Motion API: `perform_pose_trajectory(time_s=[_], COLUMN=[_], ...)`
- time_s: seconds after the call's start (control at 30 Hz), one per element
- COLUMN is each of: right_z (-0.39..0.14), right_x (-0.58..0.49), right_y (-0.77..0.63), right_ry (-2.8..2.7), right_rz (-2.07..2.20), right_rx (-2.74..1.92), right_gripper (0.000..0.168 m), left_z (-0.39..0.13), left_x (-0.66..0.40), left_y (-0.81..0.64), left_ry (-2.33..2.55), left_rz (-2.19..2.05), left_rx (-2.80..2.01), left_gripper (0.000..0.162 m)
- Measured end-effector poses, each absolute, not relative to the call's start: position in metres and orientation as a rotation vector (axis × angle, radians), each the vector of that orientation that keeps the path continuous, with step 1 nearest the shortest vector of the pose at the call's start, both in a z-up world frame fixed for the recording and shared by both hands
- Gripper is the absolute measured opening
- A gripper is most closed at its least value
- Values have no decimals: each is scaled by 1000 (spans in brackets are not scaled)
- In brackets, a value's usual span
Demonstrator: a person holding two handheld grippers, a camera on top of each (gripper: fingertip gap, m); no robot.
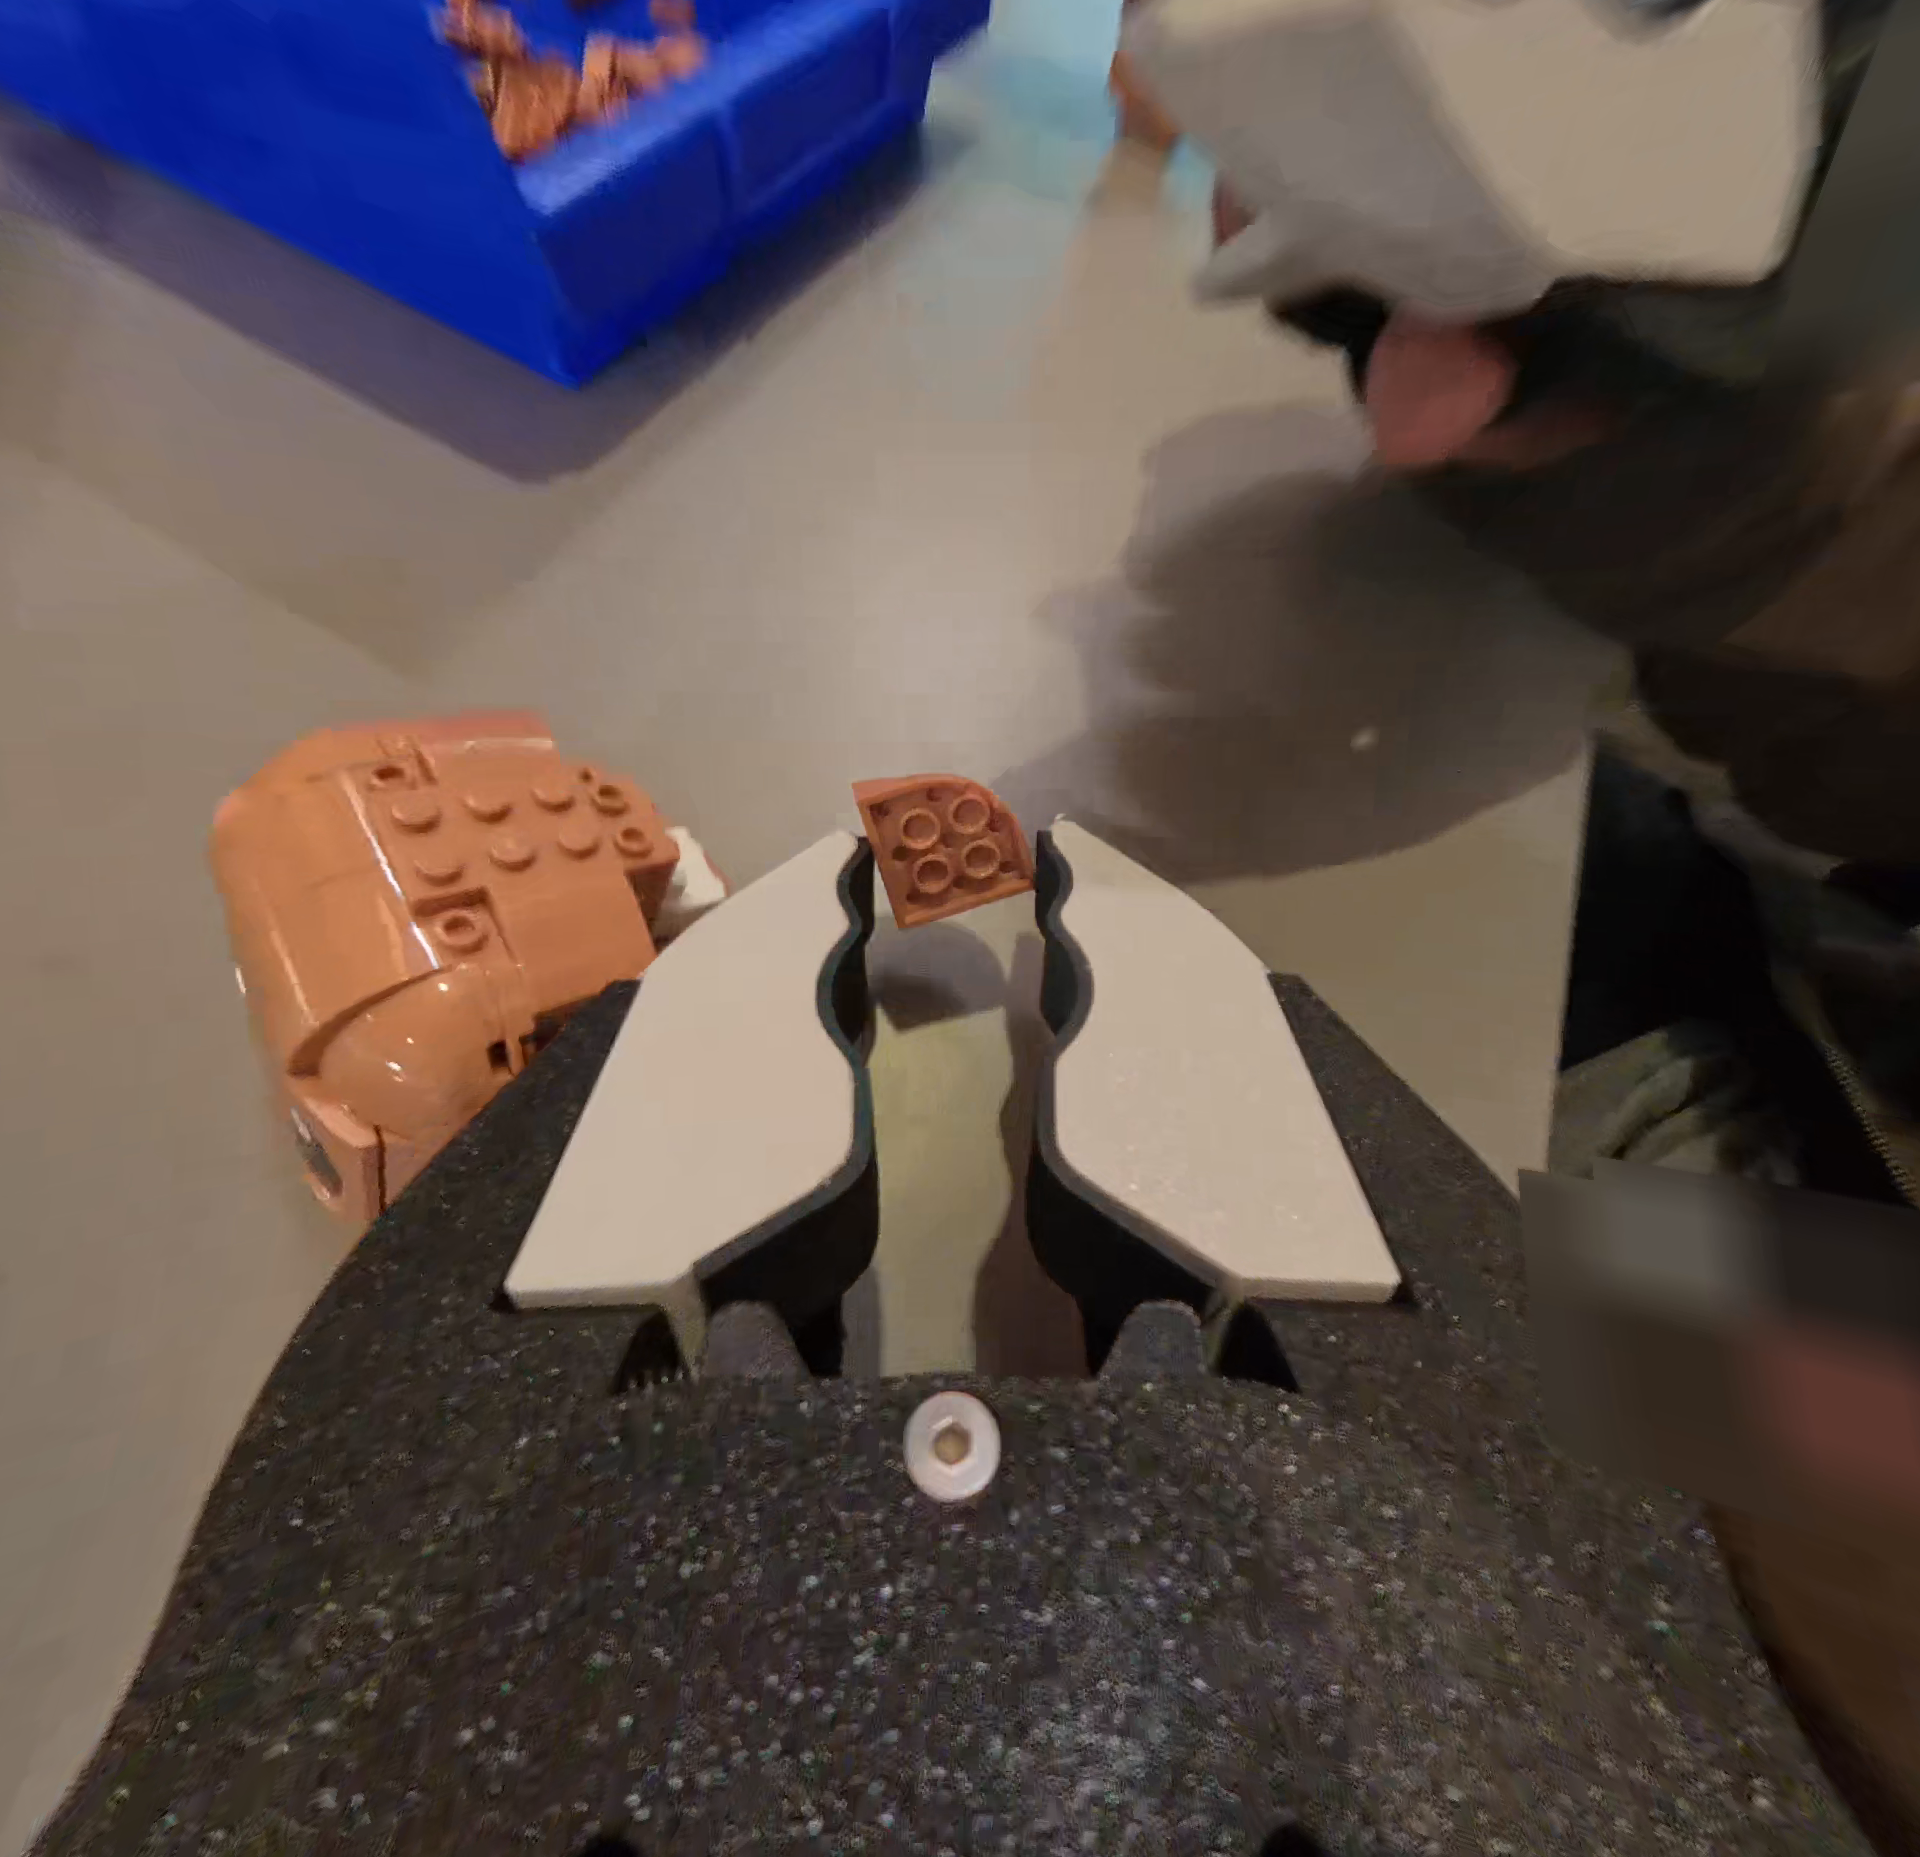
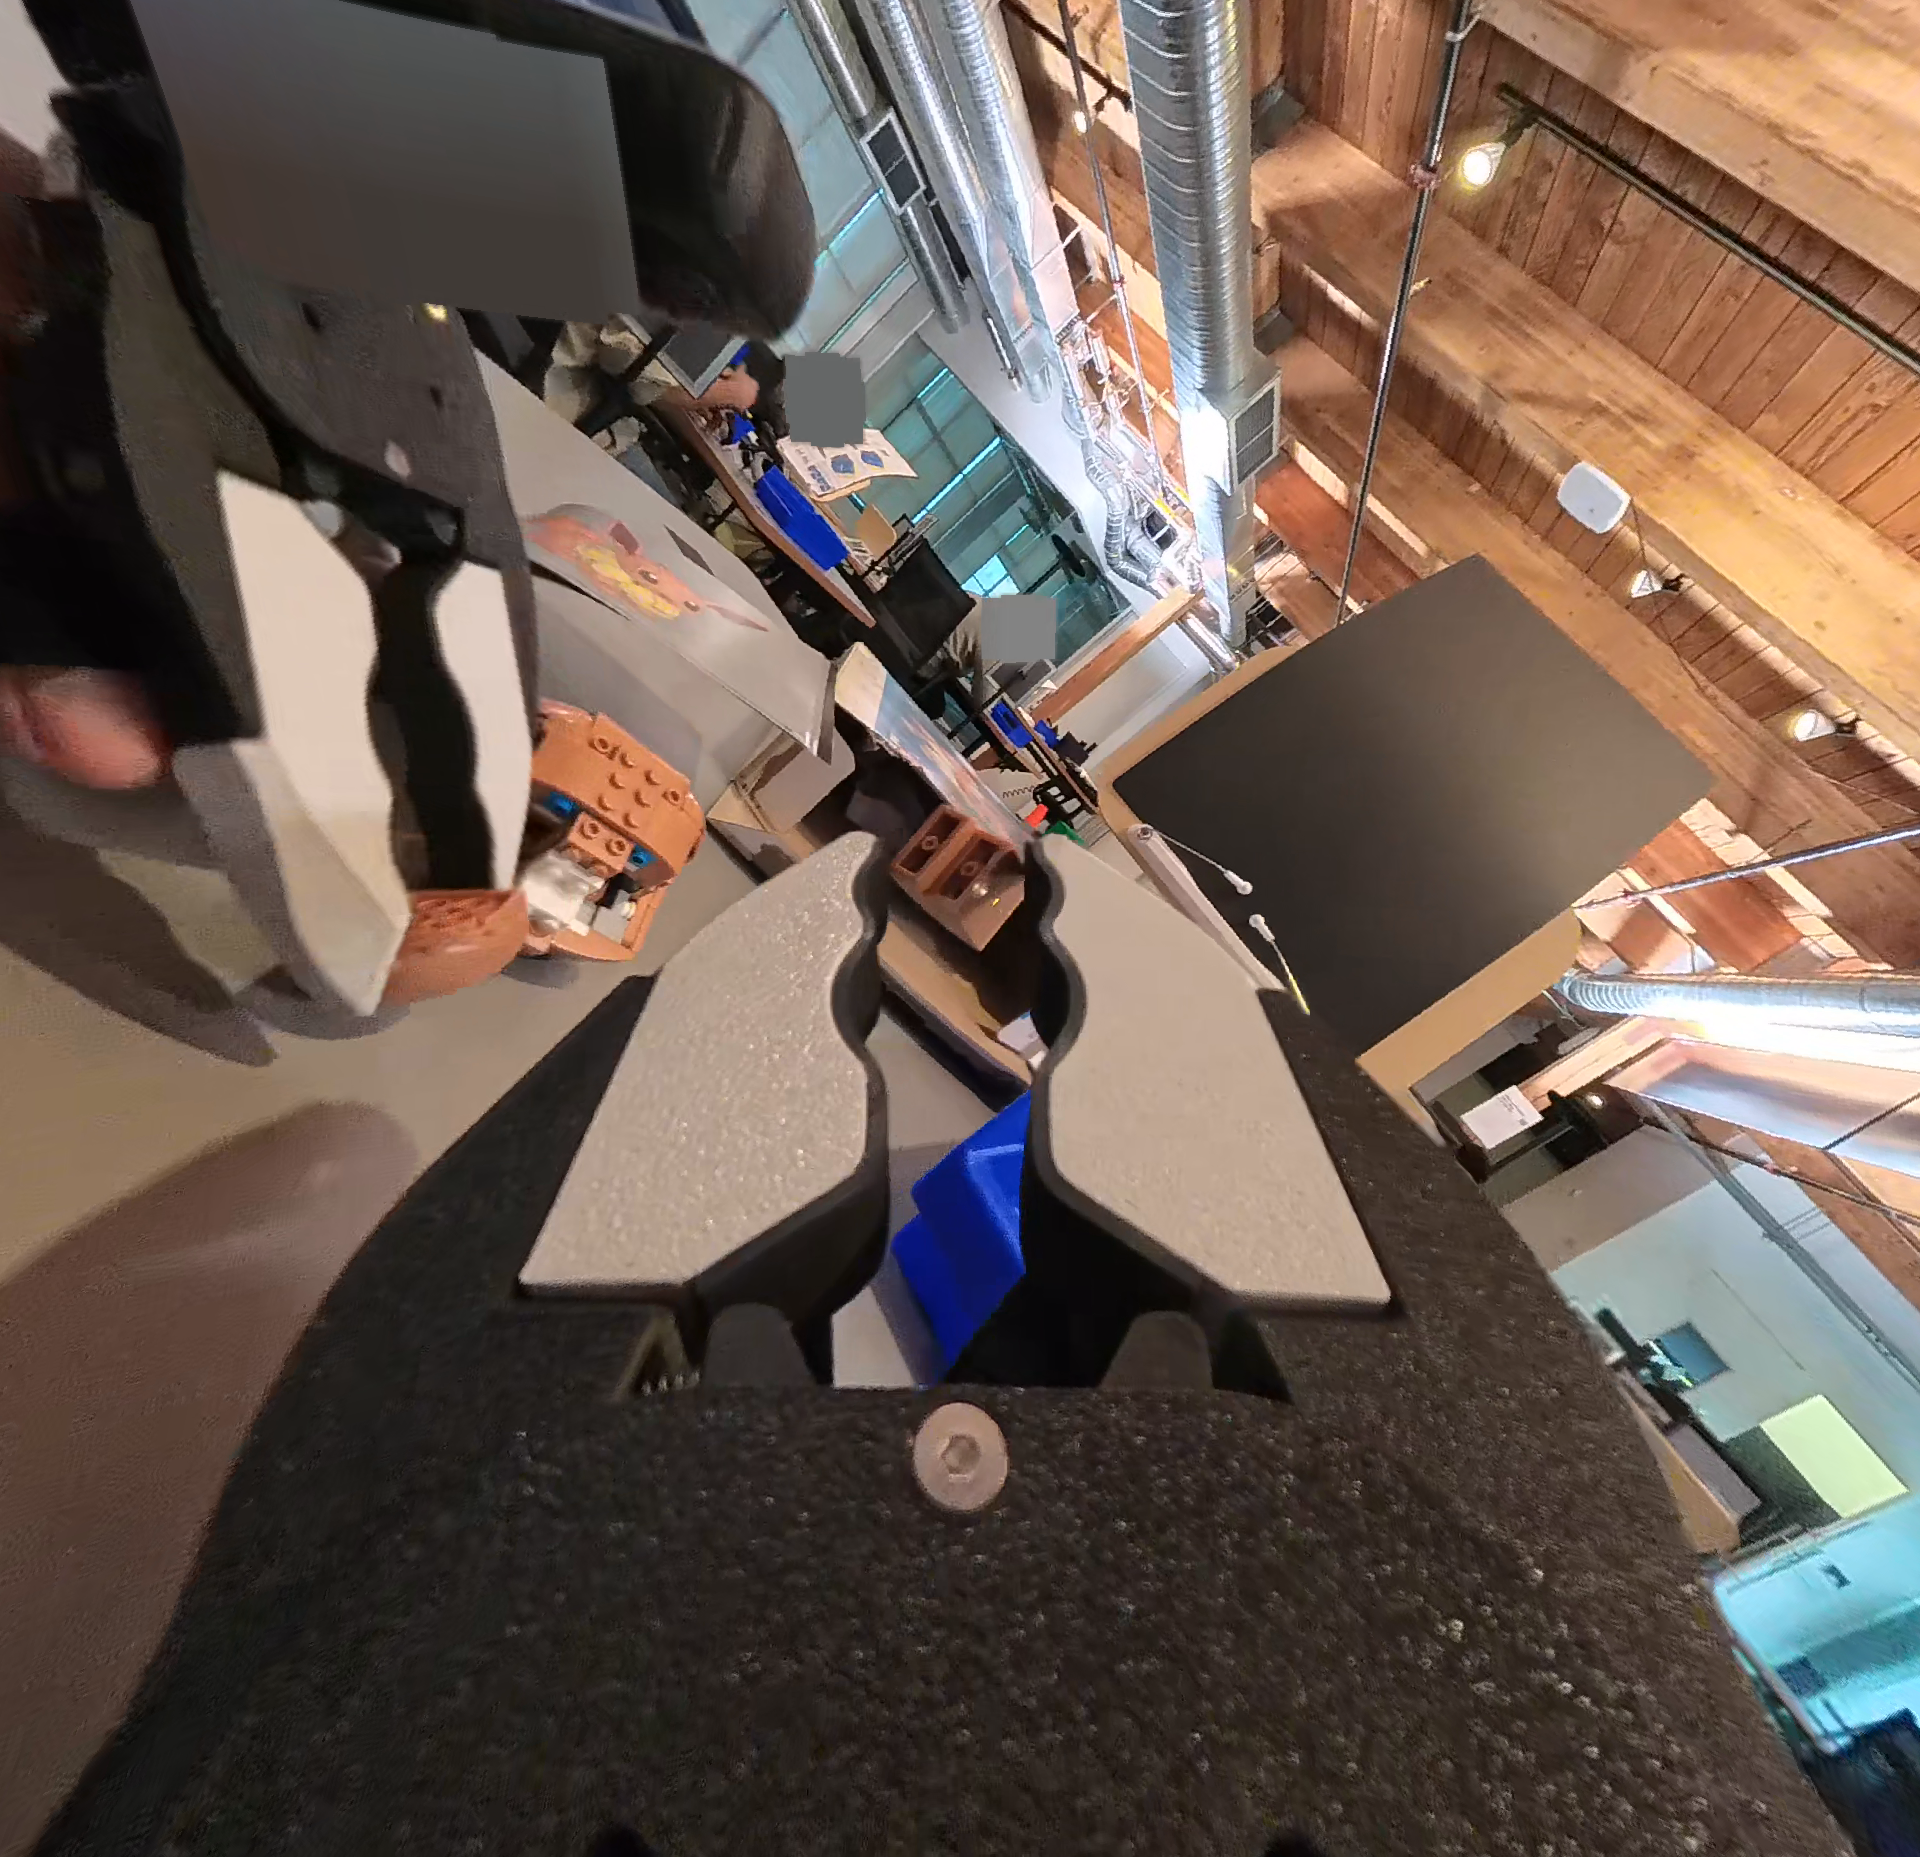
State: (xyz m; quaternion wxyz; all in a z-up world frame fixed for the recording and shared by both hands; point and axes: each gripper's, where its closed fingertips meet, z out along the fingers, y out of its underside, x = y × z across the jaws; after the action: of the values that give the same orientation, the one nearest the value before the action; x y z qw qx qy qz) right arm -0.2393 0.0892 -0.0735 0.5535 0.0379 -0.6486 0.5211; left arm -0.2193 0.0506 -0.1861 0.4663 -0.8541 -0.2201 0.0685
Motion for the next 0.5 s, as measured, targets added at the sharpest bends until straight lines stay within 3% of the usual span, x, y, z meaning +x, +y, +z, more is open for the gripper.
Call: perform_pose_trajectory(time_s=[0.2, 0.3, 0.37, 0.5], right_z=[-78, -79, -79, -77], right_x=[-241, -240, -238, -230], right_y=[87, 87, 86, 80], right_ry=[-1569, -1578, -1577, -1559], right_rz=[1255, 1277, 1289, 1343], right_rx=[83, 84, 90, 132], right_gripper=[23, 24, 24, 24], left_z=[-209, -207, -197, -152], left_x=[-220, -219, -213, -207], left_y=[48, 48, 49, 36], left_ry=[-556, -557, -524, -495], left_rz=[279, 250, 176, 49], left_rx=[-2278, -2257, -2188, -1933], left_gripper=[29, 38, 46, 47])
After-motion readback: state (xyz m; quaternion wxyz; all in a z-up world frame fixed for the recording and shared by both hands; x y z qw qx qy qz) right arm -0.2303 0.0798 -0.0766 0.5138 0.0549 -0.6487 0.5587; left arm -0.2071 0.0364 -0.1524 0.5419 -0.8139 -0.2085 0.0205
